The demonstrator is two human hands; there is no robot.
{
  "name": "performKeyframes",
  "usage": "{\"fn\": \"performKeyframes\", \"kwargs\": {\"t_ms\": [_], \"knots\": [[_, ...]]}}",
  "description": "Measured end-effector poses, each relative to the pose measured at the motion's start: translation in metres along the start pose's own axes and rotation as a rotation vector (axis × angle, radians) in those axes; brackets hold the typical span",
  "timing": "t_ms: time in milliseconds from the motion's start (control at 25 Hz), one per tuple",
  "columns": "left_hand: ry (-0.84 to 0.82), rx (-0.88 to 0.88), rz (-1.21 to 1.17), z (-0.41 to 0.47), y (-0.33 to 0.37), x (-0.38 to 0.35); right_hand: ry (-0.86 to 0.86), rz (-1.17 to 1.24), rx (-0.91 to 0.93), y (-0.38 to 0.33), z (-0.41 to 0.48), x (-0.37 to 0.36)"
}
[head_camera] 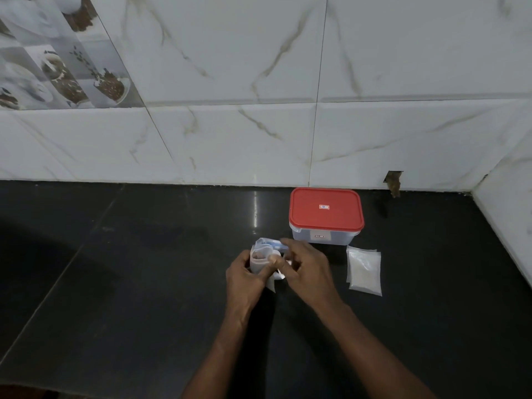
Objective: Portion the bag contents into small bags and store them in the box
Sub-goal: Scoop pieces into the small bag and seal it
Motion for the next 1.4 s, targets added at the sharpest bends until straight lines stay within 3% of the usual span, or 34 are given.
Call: {"fn": "performKeyframes", "kwargs": {"t_ms": [120,320,480,960,1120,1280,1400], "knots": [[-0.066,-0.033,0.012,-0.004,0.016,-0.018,-0.080,0.084,0.111,-0.007,-0.002,0.000],[-0.300,-0.049,-0.107,-0.009,0.020,-0.036,-0.090,0.270,-0.125,0.018,0.000,0.037],[-0.383,0.024,-0.268,-0.010,0.017,-0.041,-0.092,0.454,-0.253,0.033,-0.005,0.063],[-0.448,0.146,-0.282,-0.024,0.019,-0.072,0.122,0.753,-0.468,0.055,-0.023,0.072],[-0.404,0.194,-0.350,-0.025,0.015,-0.074,0.003,0.682,-0.539,0.062,-0.050,0.057],[-0.417,0.233,-0.362,-0.042,0.017,-0.075,0.179,0.727,-0.591,0.066,-0.068,0.059],[-0.434,0.252,-0.317,-0.051,0.017,-0.078,0.152,0.691,-0.519,0.061,-0.069,0.053]]}}
Point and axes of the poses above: each hand's wrist, its own z-axis towards the middle knuckle, its own x-axis out of the back of the hand, y = z × x, the point moved 6 cm from there along z, towards the middle knuckle, and after that the axes turned 9 degrees about x, right-handed, at the moved point
